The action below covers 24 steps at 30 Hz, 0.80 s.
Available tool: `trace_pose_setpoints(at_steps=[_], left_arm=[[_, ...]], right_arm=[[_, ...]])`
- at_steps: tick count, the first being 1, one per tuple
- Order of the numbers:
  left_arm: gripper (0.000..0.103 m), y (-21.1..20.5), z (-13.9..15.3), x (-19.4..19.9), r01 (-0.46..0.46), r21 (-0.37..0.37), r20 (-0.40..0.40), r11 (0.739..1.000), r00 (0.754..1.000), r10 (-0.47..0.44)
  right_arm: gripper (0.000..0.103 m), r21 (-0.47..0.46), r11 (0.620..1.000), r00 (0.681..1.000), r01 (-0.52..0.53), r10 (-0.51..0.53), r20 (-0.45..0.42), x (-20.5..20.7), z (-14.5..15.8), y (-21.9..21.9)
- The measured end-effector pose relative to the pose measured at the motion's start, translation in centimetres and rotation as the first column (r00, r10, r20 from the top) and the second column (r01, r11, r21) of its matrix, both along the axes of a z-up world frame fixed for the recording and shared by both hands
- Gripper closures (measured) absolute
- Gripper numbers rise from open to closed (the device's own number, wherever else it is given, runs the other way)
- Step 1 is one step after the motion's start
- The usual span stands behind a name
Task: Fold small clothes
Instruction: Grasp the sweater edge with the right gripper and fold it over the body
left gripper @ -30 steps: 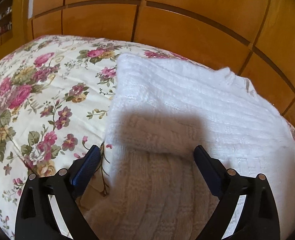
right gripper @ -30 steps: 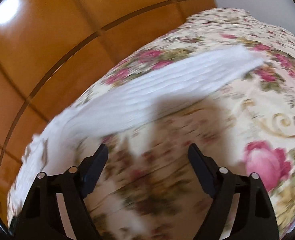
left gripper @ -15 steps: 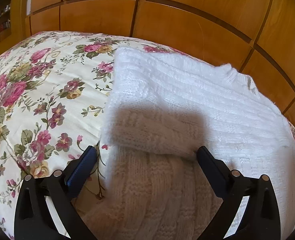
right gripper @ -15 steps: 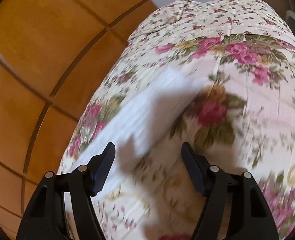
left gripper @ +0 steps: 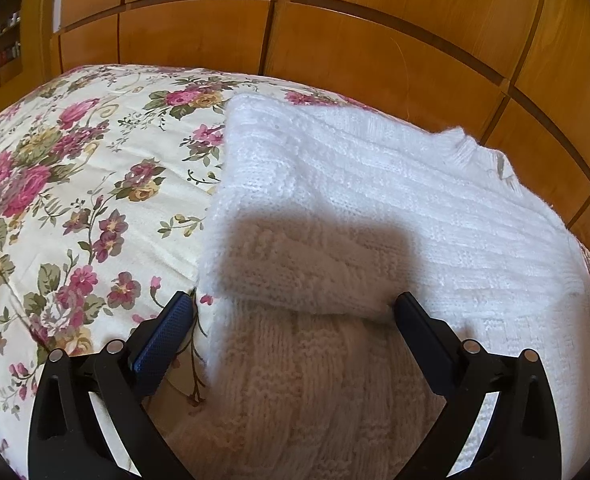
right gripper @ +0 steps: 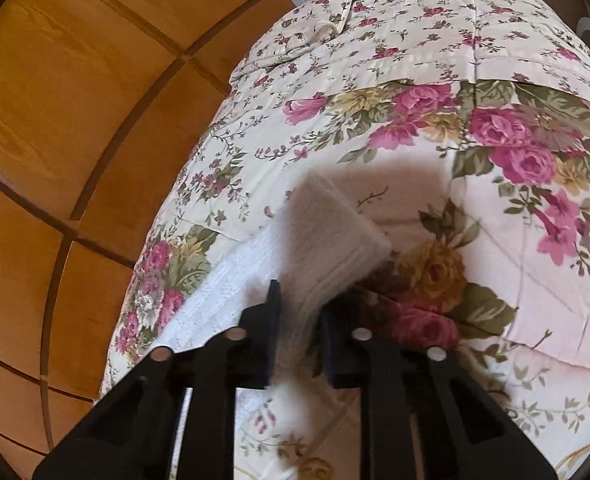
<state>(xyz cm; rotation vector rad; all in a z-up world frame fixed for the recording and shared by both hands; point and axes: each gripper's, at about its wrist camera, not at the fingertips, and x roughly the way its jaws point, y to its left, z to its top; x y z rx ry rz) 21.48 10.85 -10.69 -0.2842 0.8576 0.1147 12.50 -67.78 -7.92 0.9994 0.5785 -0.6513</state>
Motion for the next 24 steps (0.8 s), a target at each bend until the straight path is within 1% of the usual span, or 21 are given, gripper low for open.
trace_pose_setpoints(at_steps=[3,8,11,14,17,19,20,21,22,23,24], left_arm=[[0.004,0.0,0.0,0.0,0.000,-0.005,0.003,1.000,1.000,0.000],[0.004,0.2,0.0,0.0,0.000,-0.018,0.009,1.000,1.000,0.000],[0.004,0.3,0.1,-0.1,0.000,-0.024,0.013,1.000,1.000,0.000],[0.004,0.4,0.1,-0.1,0.000,-0.027,0.014,1.000,1.000,0.001],[0.004,0.4,0.1,-0.2,-0.001,-0.032,0.018,0.999,1.000,0.001],[0.004,0.4,0.1,-0.2,-0.001,-0.035,0.020,0.999,1.000,0.001],[0.004,0.4,0.1,-0.2,-0.001,-0.036,0.020,0.999,1.000,0.001],[0.004,0.4,0.1,-0.2,-0.001,-0.036,0.020,0.999,1.000,0.001],[0.004,0.4,0.1,-0.2,-0.001,-0.037,0.021,0.999,1.000,0.001],[0.004,0.4,0.1,-0.2,-0.001,-0.036,0.020,0.999,1.000,0.001],[0.004,0.4,0.1,-0.2,-0.001,-0.036,0.021,0.999,1.000,0.002]], right_arm=[[0.093,-0.024,0.999,1.000,-0.029,0.029,0.011,0.8,1.3,1.0],[0.095,-0.093,0.987,0.990,-0.133,0.137,0.037,3.3,4.2,5.1],[0.095,-0.126,0.968,0.974,-0.215,0.222,0.051,5.3,5.7,8.4],[0.095,-0.170,0.931,0.939,-0.323,0.338,0.067,7.6,7.3,12.7],[0.095,-0.200,0.876,0.882,-0.438,0.462,0.092,9.8,8.7,17.9],[0.095,-0.215,0.830,0.834,-0.515,0.543,0.100,11.3,9.2,21.8],[0.095,-0.219,0.802,0.804,-0.556,0.586,0.106,12.1,9.4,24.0],[0.095,-0.221,0.784,0.784,-0.580,0.611,0.109,12.4,9.3,25.4],[0.095,-0.231,0.753,0.753,-0.616,0.649,0.107,13.1,9.3,27.6],[0.095,-0.239,0.735,0.737,-0.635,0.669,0.101,13.4,9.3,28.8],[0.095,-0.258,0.700,0.706,-0.666,0.703,0.084,14.0,9.1,31.0]])
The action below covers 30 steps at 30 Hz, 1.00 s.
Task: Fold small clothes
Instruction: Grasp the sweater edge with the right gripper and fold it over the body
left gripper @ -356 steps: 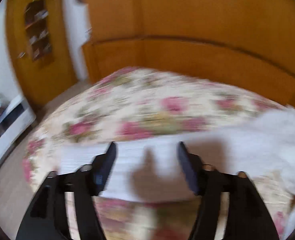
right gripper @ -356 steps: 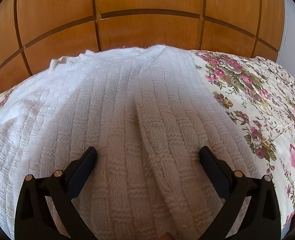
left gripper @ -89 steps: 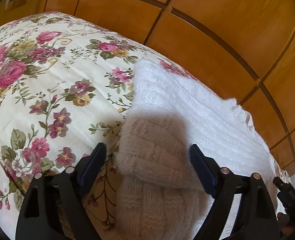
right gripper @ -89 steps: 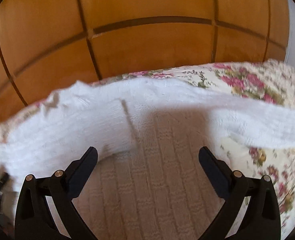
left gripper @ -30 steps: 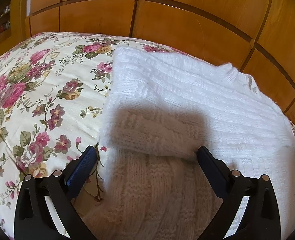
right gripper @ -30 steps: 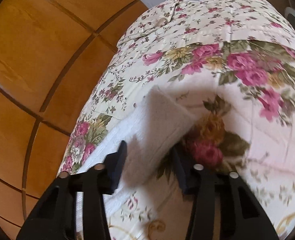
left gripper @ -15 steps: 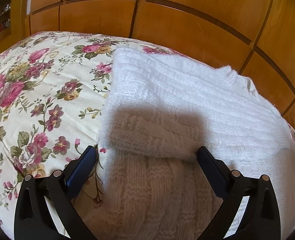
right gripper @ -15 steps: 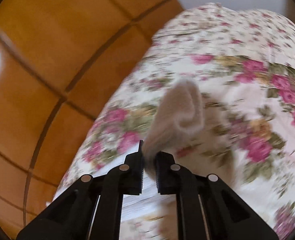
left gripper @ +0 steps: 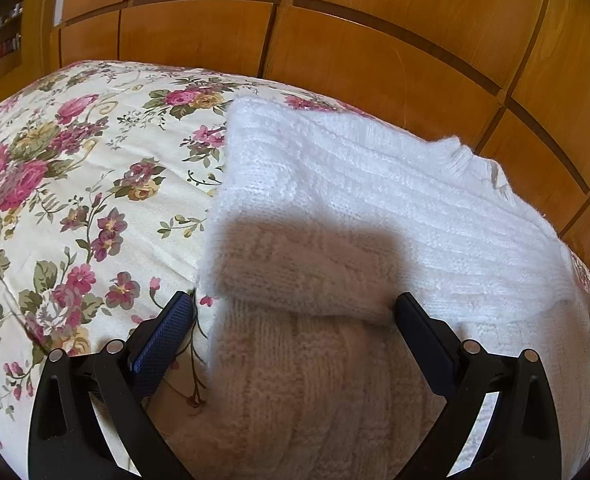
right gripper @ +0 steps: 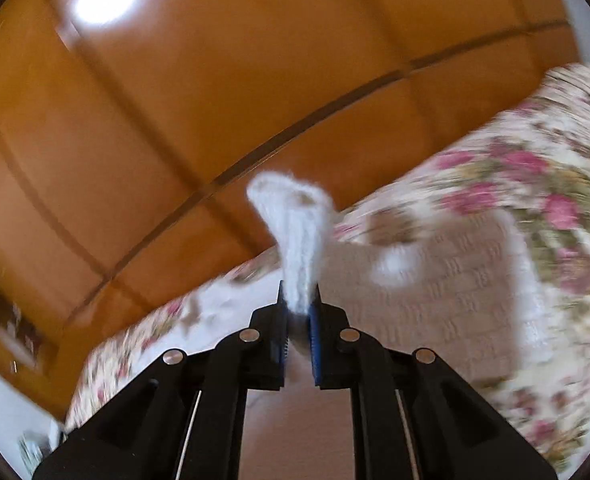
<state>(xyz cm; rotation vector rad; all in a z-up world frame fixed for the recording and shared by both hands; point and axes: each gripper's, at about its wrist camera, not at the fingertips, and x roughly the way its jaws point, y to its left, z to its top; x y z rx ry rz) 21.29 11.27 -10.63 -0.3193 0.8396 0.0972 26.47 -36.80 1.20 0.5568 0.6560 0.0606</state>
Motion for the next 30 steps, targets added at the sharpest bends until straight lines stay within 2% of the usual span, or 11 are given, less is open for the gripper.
trace_pose_setpoints(at_steps=[5,9,10,11,13,15,17,21,24,27,30], left_arm=[[0.004,0.0,0.0,0.0,0.000,-0.002,0.004,1.000,1.000,0.000],[0.004,0.0,0.0,0.0,-0.001,-0.004,0.005,1.000,1.000,0.001],[0.004,0.0,0.0,0.0,-0.001,-0.003,0.005,1.000,1.000,0.001],[0.004,0.1,0.0,-0.1,-0.001,-0.004,0.005,1.000,1.000,0.001],[0.004,0.1,0.0,-0.1,-0.001,-0.004,0.006,1.000,1.000,0.001],[0.004,0.0,0.0,-0.1,-0.002,-0.003,0.005,1.000,1.000,0.002],[0.004,0.1,0.0,-0.1,-0.001,-0.003,0.004,1.000,1.000,0.001],[0.004,0.0,0.0,0.0,-0.001,-0.002,0.000,1.000,1.000,0.001],[0.004,0.0,0.0,0.0,-0.001,-0.002,-0.002,1.000,1.000,0.001],[0.007,-0.3,0.7,0.2,0.001,0.010,-0.035,1.000,0.999,0.000],[0.009,-0.8,3.6,-1.1,0.027,-0.072,0.048,0.997,0.999,-0.023]], right_arm=[[0.095,-0.074,0.983,0.986,-0.165,0.164,-0.022,1.4,-1.7,7.0],[0.087,-0.219,0.933,0.957,-0.285,0.267,-0.110,1.6,-5.1,11.7],[0.077,-0.267,0.914,0.951,-0.304,0.276,-0.139,1.6,-5.9,12.5],[0.058,-0.319,0.892,0.945,-0.321,0.280,-0.167,1.3,-6.6,13.0],[0.050,-0.394,0.848,0.934,-0.355,0.304,-0.188,-0.1,-7.7,13.5],[0.035,-0.424,0.834,0.935,-0.353,0.312,-0.167,-1.7,-7.4,13.0],[0.019,-0.466,0.843,0.963,-0.270,0.250,-0.105,-3.7,-6.5,11.2],[0.013,-0.577,0.811,0.995,-0.091,0.045,-0.094,-5.7,-6.4,8.2],[0.008,-0.647,0.763,0.983,0.020,-0.133,-0.126,-5.6,-7.5,5.8],[0.006,-0.606,0.793,0.961,0.062,-0.211,-0.178,-5.3,-8.6,3.8],[0.005,-0.591,0.803,0.960,0.071,-0.217,-0.179,-5.2,-8.8,3.1]])
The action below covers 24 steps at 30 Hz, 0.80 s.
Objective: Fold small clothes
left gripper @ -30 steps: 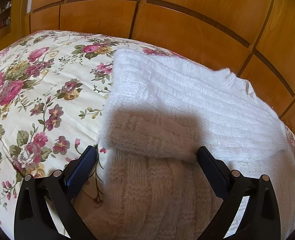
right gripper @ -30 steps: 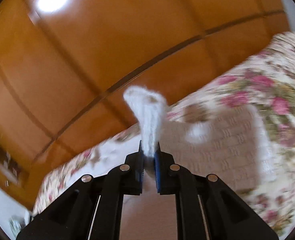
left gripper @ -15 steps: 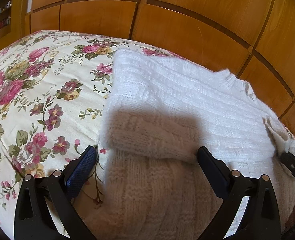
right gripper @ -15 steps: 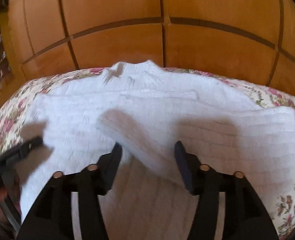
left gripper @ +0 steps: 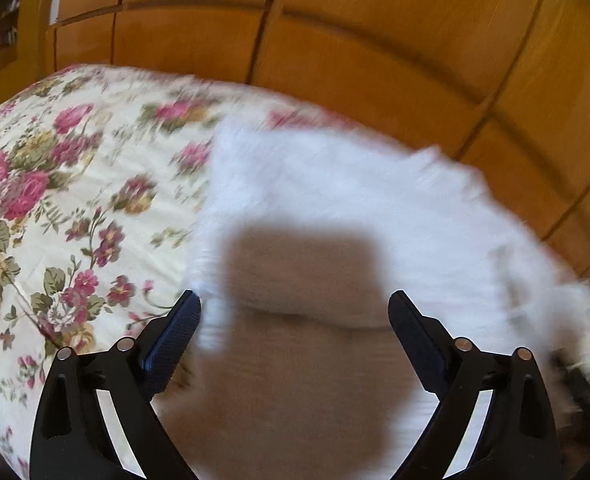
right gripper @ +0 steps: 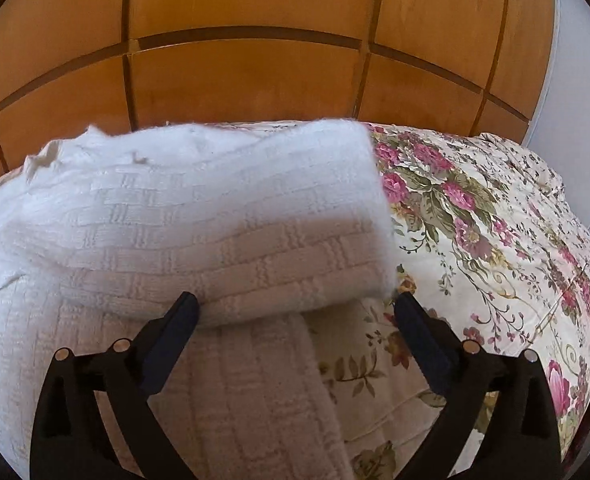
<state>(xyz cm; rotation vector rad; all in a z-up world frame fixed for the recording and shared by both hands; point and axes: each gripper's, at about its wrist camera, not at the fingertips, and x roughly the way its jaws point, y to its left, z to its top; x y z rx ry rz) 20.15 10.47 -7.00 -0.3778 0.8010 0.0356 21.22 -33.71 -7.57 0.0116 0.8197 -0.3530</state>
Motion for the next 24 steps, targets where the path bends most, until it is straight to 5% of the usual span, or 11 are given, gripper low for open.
trace_pose_setpoints(at_steps=[4,10,16,20,24], left_arm=[[0.009,-3.9,4.1,-0.2,0.144,-0.054,0.102,0.988,0.985,-0.138],[0.025,-10.9,3.4,4.7,0.342,-0.138,0.031,0.930,0.940,-0.341],[0.058,-16.2,-0.3,9.1,0.387,-0.161,-0.116,0.908,0.906,-0.407],[0.090,-17.5,-0.4,9.9,0.400,-0.173,-0.106,0.900,0.901,-0.421],[0.095,-16.9,2.0,10.1,0.431,-0.213,-0.006,0.877,0.897,-0.443]], right_arm=[[0.004,-0.007,1.000,1.000,0.011,-0.011,0.020,-0.1,-0.3,0.0],[0.004,0.029,0.998,0.997,0.064,-0.065,0.043,-0.7,0.0,-0.7],[0.004,0.073,0.993,0.995,0.088,-0.091,0.045,-0.8,-0.1,-1.5],[0.004,0.085,0.991,0.994,0.099,-0.103,0.042,-0.8,-0.3,-1.7],[0.004,0.079,0.992,0.993,0.102,-0.107,0.052,-1.0,-0.2,-1.6]])
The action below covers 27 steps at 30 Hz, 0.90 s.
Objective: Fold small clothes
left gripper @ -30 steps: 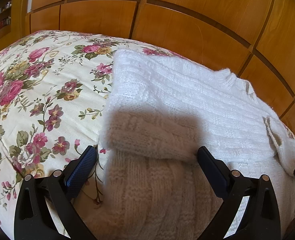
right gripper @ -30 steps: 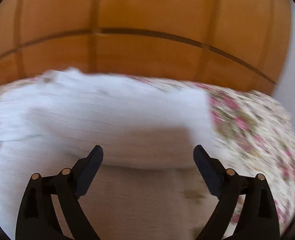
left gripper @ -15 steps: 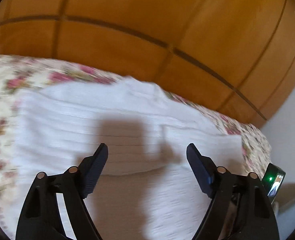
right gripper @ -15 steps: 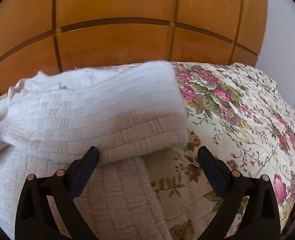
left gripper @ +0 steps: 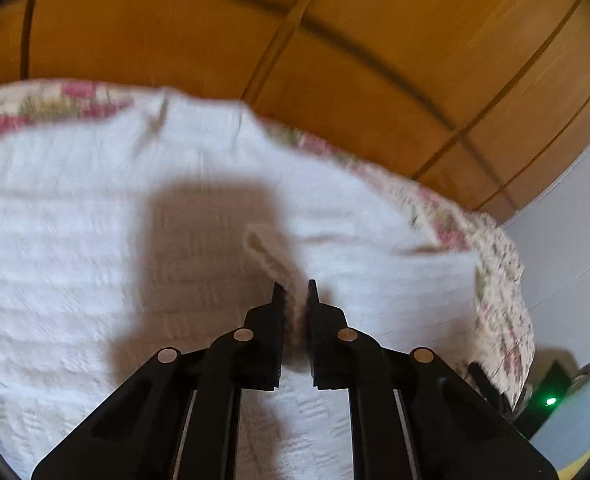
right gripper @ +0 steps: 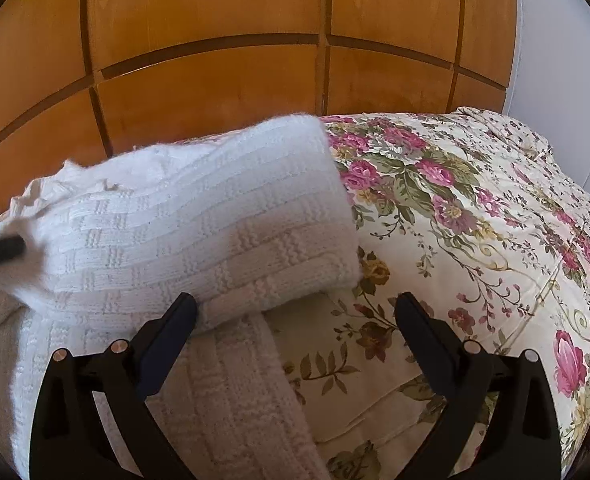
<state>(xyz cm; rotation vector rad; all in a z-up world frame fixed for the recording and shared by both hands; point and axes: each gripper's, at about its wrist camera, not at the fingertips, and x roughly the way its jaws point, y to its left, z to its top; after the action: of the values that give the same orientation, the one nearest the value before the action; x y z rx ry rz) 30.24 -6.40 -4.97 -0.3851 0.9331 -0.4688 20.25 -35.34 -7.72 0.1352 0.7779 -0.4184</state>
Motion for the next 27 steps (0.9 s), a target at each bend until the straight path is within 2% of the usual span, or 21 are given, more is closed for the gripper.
trace_pose_setpoints(at_steps=[3,6,12,15,18,21,23,27], left_arm=[[0.098,2.1,1.8,-0.1,-0.050,-0.039,0.059,0.998,0.997,0.053],[0.098,5.1,2.1,-0.2,-0.135,-0.047,0.083,0.990,0.987,0.139],[0.098,11.3,-1.0,-1.7,-0.300,0.012,0.087,0.954,0.951,0.298],[0.098,14.2,-3.6,-2.9,-0.365,-0.009,0.042,0.931,0.930,0.365],[0.098,15.1,-5.6,-3.7,-0.364,-0.090,0.015,0.927,0.930,0.367],[0.098,15.2,-5.6,-3.8,-0.352,-0.105,0.022,0.930,0.934,0.356],[0.098,15.4,-6.0,-3.8,-0.349,-0.130,0.019,0.928,0.935,0.354],[0.098,15.7,-6.2,-3.8,-0.347,-0.160,0.012,0.924,0.936,0.353]], right_arm=[[0.004,-0.011,1.000,1.000,0.005,-0.005,0.015,-0.3,0.2,0.1],[0.004,-0.011,1.000,0.999,0.018,-0.017,0.033,-0.6,0.5,0.0],[0.004,0.010,0.999,0.997,0.046,-0.047,0.059,-1.2,0.8,-0.5],[0.004,0.028,0.998,0.997,0.048,-0.049,0.058,-1.2,0.8,-0.8],[0.003,0.040,0.999,0.999,0.024,-0.026,0.045,-1.0,0.8,-0.8],[0.003,0.049,0.998,0.998,-0.048,0.046,0.034,-0.2,1.3,-0.4],[0.003,0.014,0.996,0.996,-0.093,0.093,0.014,1.4,1.6,0.2],[0.003,0.007,0.995,0.993,-0.095,0.096,-0.076,5.7,0.8,-0.1]])
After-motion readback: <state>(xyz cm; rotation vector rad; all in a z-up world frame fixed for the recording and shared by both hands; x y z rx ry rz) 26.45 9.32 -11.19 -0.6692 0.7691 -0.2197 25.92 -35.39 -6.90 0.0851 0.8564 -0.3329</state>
